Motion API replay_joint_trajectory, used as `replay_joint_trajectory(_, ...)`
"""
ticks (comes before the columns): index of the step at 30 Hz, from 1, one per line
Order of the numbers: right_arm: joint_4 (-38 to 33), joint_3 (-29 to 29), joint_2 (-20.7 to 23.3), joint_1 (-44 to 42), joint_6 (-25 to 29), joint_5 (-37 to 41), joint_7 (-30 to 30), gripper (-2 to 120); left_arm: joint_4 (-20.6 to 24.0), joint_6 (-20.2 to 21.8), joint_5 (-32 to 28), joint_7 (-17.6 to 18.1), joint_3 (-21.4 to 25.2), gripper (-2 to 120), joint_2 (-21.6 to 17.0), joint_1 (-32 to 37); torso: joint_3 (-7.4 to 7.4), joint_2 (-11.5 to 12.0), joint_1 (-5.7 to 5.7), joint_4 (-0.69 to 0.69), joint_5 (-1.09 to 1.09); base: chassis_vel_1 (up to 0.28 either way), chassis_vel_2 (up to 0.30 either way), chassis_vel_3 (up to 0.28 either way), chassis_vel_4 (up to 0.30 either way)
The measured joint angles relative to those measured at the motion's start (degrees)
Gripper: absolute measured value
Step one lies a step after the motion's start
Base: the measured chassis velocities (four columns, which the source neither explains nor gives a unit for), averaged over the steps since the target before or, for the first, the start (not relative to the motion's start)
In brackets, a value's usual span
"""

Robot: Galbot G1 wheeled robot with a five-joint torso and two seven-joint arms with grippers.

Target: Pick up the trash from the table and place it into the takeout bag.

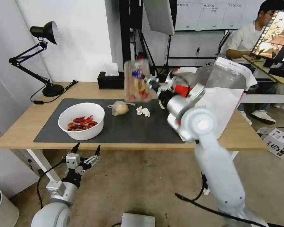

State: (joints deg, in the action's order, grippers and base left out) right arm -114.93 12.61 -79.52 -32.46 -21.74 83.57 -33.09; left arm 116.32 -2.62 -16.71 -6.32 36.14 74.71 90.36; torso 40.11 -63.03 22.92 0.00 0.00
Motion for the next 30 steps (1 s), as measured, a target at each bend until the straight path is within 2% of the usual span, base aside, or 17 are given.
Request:
replay_joint_trajectory(5,-0.07,3.93,0.55,4.37,1.14,-0.65,-5.79,0,-0.29,-0.43,0.88,-0.01,-0.33,100,0.77,0.1,0.0,0.0,0.0,0.0,0.0,0.0,0.0,0.0,0.0)
replay_joint_trajectory(12,0.03,7.32,2.13,4.76,1.11,-4.42,-12.21,0,-0.49,-0.7,1.56,-0.06,-0.58,100,1.0,0.11,0.0,0.0,0.0,0.0,0.0,0.0,0.0,0.0,0.0)
replay_joint_trajectory(19,1.93,9.12,2.93,3.43,0.84,-10.87,-13.82,0,-0.55,-1.07,2.37,-0.11,-1.12,100,1.51,0.28,0.0,0.0,0.0,0.0,0.01,0.0,0.0,0.0,0.0)
replay_joint_trajectory(30,3.89,13.32,4.24,2.56,1.0,-13.2,-14.46,0,-0.8,-1.95,3.47,-0.2,-1.48,100,1.99,0.69,0.0,0.0,0.0,0.0,0.0,0.0,0.0,0.0,0.0)
